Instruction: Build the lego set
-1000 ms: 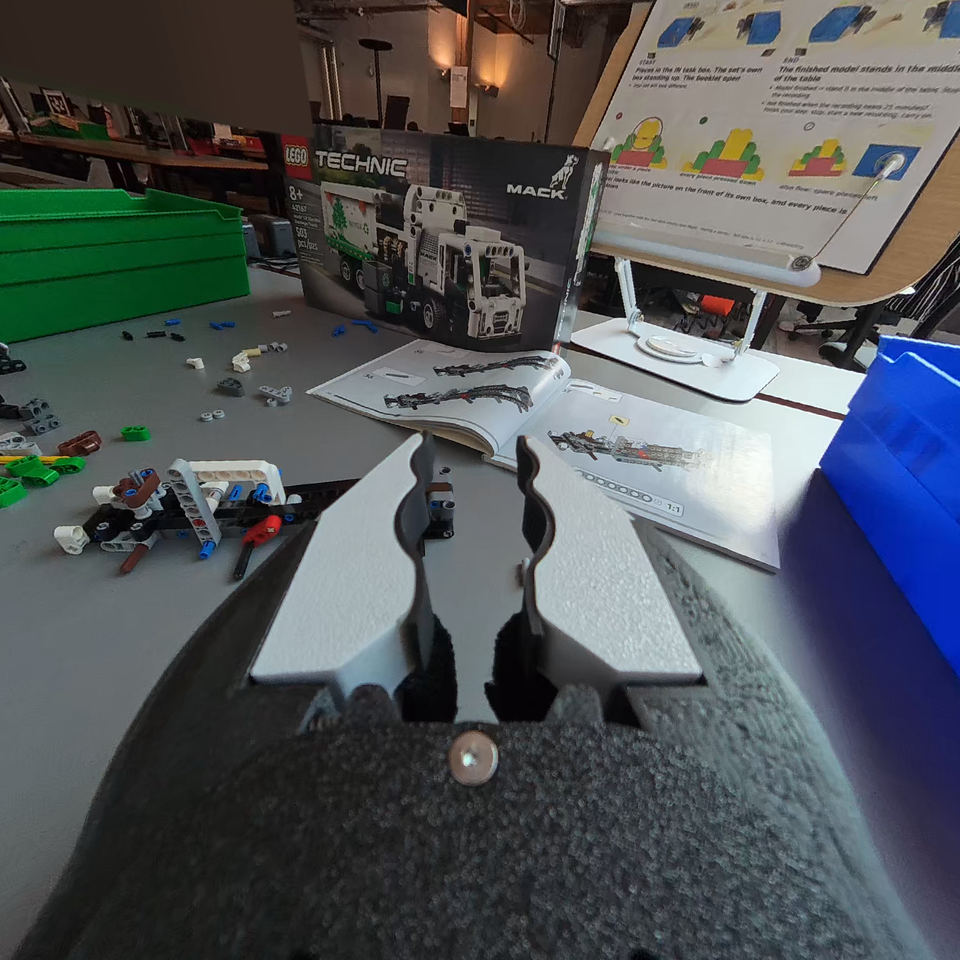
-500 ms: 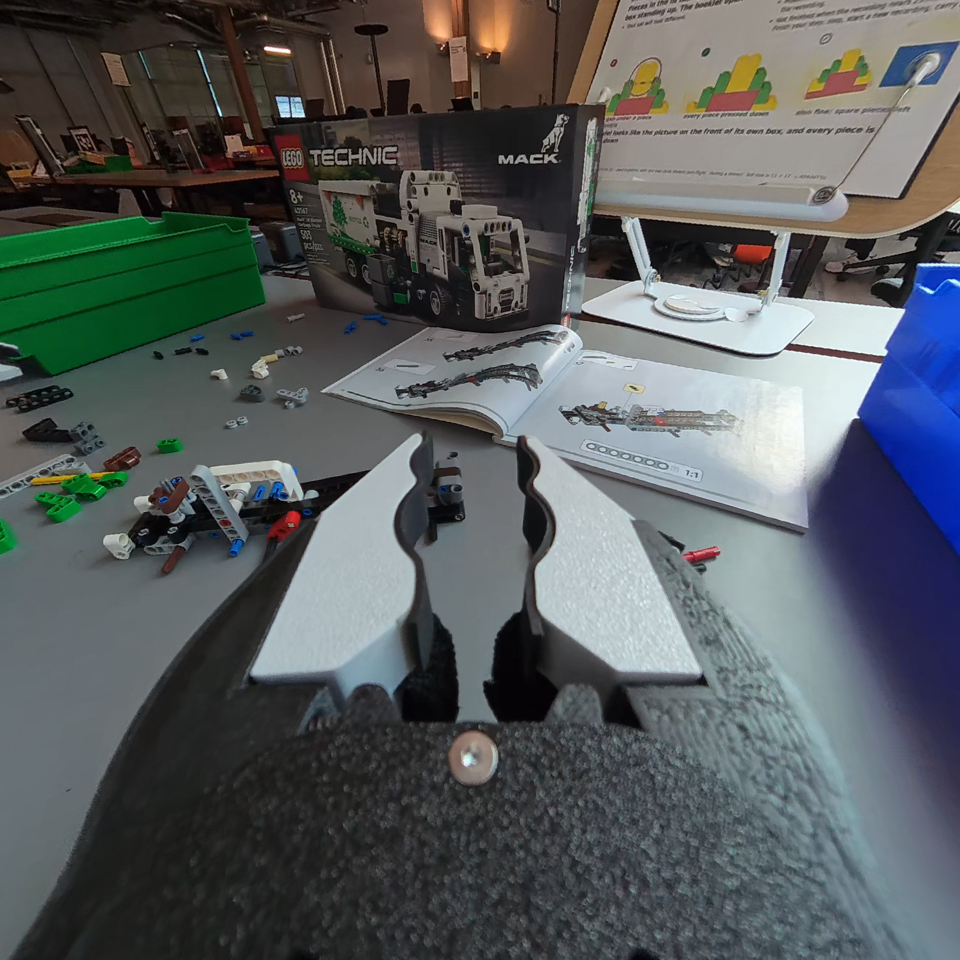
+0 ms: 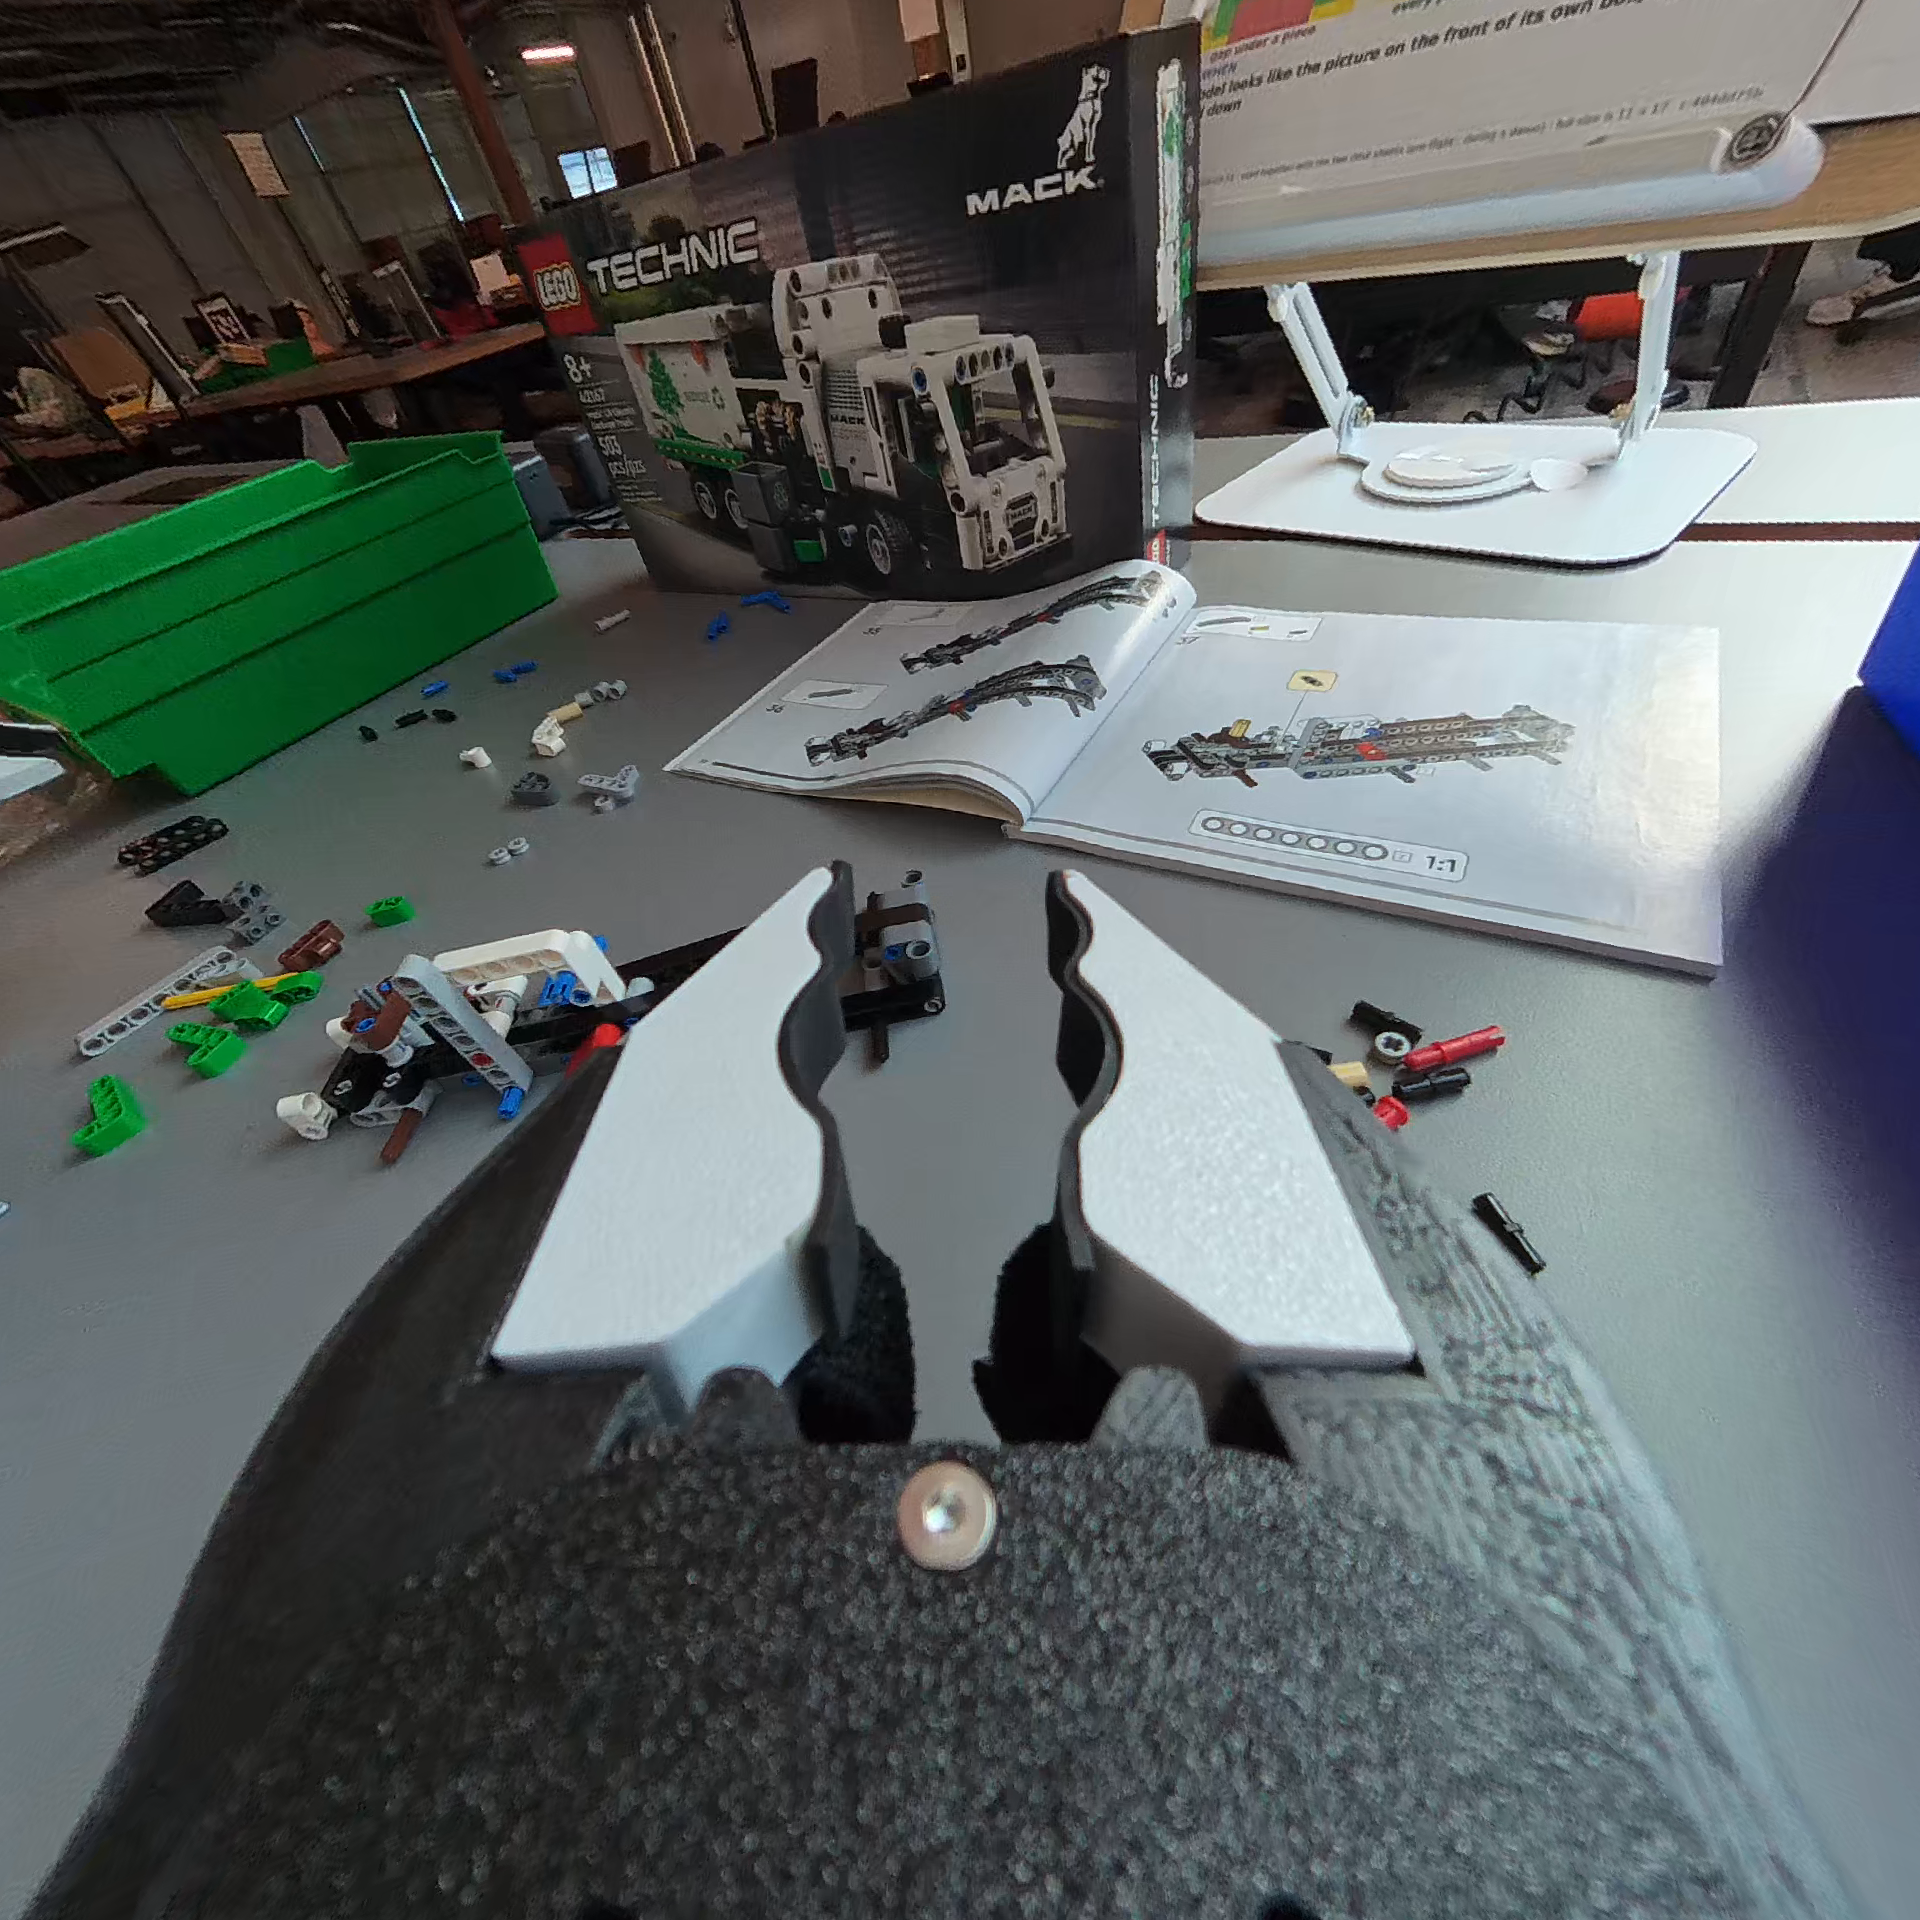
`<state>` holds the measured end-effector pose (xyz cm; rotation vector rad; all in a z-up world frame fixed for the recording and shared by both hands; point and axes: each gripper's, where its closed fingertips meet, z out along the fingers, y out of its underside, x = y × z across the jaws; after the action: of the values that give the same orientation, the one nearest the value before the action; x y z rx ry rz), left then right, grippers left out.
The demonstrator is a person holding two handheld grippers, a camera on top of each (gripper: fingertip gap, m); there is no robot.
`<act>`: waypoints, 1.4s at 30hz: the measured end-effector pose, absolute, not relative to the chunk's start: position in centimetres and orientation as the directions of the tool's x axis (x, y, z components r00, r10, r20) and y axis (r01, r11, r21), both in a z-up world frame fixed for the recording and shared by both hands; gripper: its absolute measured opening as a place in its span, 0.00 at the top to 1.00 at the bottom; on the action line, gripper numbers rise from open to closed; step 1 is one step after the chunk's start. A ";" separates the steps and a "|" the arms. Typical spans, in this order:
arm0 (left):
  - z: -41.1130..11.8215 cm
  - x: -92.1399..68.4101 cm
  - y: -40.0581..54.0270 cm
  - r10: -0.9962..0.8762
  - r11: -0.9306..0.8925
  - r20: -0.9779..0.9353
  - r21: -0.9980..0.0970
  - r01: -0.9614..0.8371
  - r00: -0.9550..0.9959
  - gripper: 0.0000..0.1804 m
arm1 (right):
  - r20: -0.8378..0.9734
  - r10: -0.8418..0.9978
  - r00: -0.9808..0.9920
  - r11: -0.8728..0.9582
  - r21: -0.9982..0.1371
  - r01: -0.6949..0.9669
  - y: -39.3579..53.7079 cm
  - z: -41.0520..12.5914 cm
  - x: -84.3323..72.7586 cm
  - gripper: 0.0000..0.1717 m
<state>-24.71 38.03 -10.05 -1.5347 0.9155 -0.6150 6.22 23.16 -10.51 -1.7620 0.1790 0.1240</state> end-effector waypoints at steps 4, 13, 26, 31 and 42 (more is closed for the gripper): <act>-11.6 -24.1 38.5 -0.859 -0.134 -0.013 -0.959 -0.249 0.512 0.88 | -0.180 -0.075 0.981 -0.165 -0.968 -0.190 22.9 -10.2 6.6 0.81; -12.7 -24.4 39.9 -0.814 -0.208 0.007 -0.937 -0.281 0.580 0.88 | -0.243 0.004 0.970 -0.216 -0.947 -0.236 24.0 -10.8 5.9 0.81; -11.0 -25.9 40.5 -0.740 -0.132 -0.046 -0.968 -0.213 0.671 0.85 | -0.195 0.063 0.979 -0.251 -0.952 -0.173 24.4 -11.1 4.5 0.81; -9.0 -29.4 41.0 -0.751 -0.158 0.046 -0.981 -0.112 0.659 0.85 | -0.236 0.073 0.969 -0.192 -0.957 -0.219 23.8 -10.2 4.8 0.81; -16.2 -28.7 34.2 -0.992 -0.092 -0.002 -0.662 -0.744 0.124 0.80 | -0.189 0.085 0.978 -0.233 -0.958 -0.165 24.0 -10.8 3.9 0.81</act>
<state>-28.71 34.17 -16.18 -1.8934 1.6719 -0.6307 3.87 24.00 -10.77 -1.7912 0.0591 0.2328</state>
